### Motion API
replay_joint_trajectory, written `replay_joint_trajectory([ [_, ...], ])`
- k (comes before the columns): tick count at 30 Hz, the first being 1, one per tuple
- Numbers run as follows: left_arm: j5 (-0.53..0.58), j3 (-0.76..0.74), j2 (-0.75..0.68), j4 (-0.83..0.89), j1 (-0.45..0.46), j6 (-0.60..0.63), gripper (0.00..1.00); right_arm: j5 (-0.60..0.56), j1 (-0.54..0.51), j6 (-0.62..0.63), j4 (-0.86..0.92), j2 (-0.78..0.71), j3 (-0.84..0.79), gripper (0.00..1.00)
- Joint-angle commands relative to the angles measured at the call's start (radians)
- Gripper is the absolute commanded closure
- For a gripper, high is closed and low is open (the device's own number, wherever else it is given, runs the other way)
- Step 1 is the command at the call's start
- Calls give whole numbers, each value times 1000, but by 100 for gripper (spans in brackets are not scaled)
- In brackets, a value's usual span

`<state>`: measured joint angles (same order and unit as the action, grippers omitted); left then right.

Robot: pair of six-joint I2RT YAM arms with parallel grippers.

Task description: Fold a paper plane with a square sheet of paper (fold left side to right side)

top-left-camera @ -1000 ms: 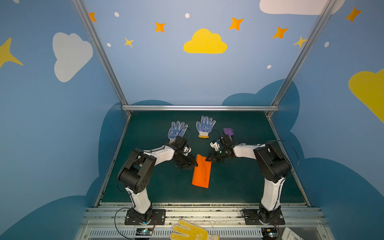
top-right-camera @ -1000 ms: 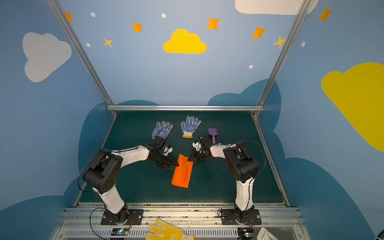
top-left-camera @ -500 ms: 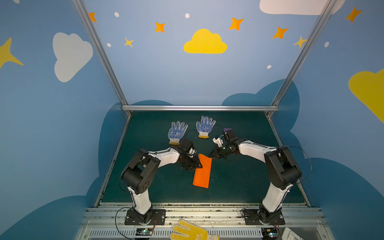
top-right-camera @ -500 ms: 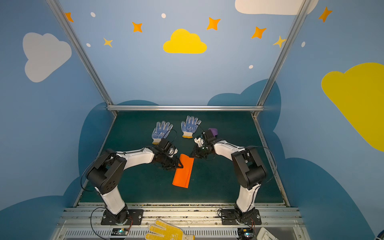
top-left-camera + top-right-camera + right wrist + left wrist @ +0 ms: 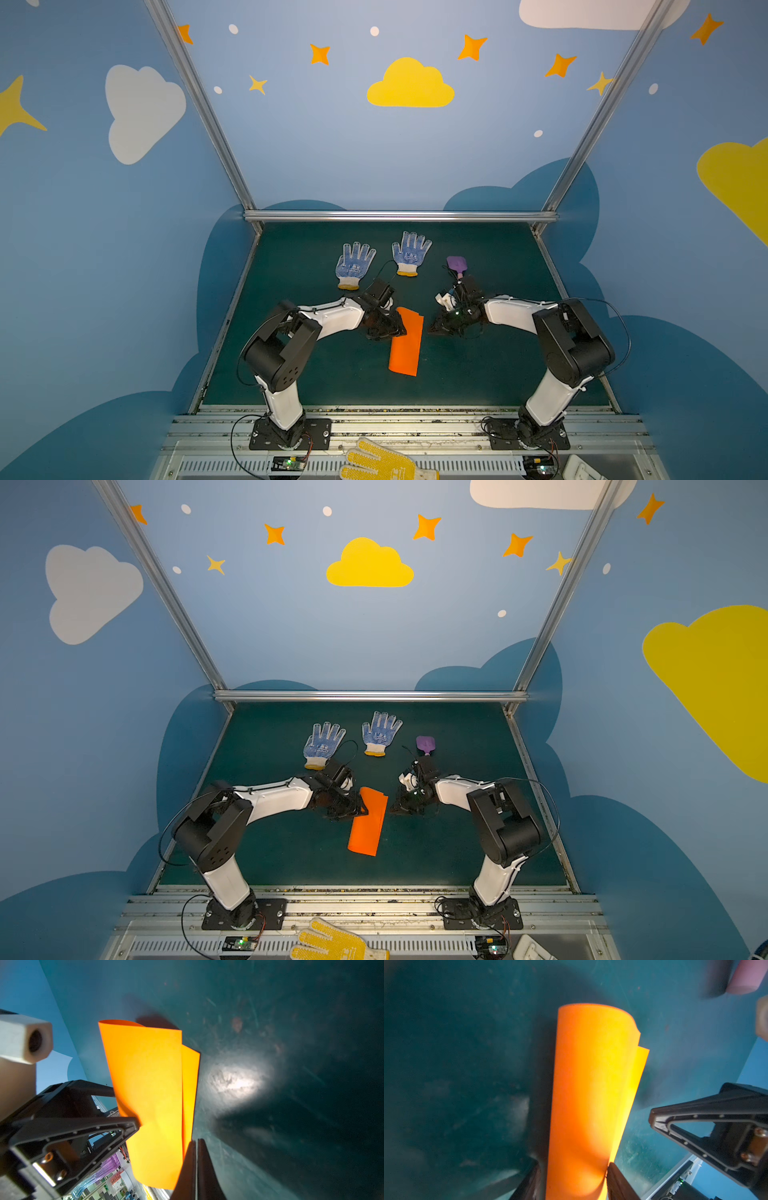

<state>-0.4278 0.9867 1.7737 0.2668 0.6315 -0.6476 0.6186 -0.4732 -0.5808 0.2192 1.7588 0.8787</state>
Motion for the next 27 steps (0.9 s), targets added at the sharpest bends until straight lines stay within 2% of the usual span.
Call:
replay_joint_trajectory([
  [1, 54, 9, 14, 28, 7, -11, 48, -5, -7, -4, -23, 37, 6, 100],
  [20, 92, -53, -36, 7, 22, -42, 48, 18, -35, 4, -9, 214, 139, 100],
  [27, 135, -47, -30, 40, 23, -5, 48, 11, -25, 17, 23, 119, 131, 100],
])
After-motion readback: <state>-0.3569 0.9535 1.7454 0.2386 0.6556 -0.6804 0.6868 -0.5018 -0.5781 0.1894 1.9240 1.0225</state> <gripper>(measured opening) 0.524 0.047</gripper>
